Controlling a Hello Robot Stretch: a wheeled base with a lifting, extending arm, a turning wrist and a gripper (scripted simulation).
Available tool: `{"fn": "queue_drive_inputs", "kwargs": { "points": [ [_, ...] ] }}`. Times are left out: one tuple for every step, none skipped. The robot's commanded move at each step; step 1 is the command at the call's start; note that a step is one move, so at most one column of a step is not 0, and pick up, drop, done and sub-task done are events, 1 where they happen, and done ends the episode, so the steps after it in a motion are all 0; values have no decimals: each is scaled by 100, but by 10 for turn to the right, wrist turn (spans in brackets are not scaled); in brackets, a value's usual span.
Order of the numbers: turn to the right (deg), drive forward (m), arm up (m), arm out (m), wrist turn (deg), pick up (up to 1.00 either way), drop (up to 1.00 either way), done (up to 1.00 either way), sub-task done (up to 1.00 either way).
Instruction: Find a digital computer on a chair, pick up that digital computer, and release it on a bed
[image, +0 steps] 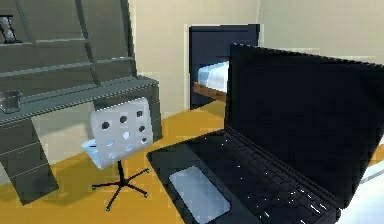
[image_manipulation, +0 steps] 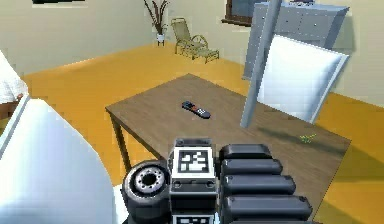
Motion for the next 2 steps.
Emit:
{"fn": "queue_drive_inputs", "kwargs": {
  "points": [
    [-450, 0, 0, 0, 0, 0, 0, 0, 0],
    [-420, 0, 0, 0, 0, 0, 0, 0, 0]
  ]
}}
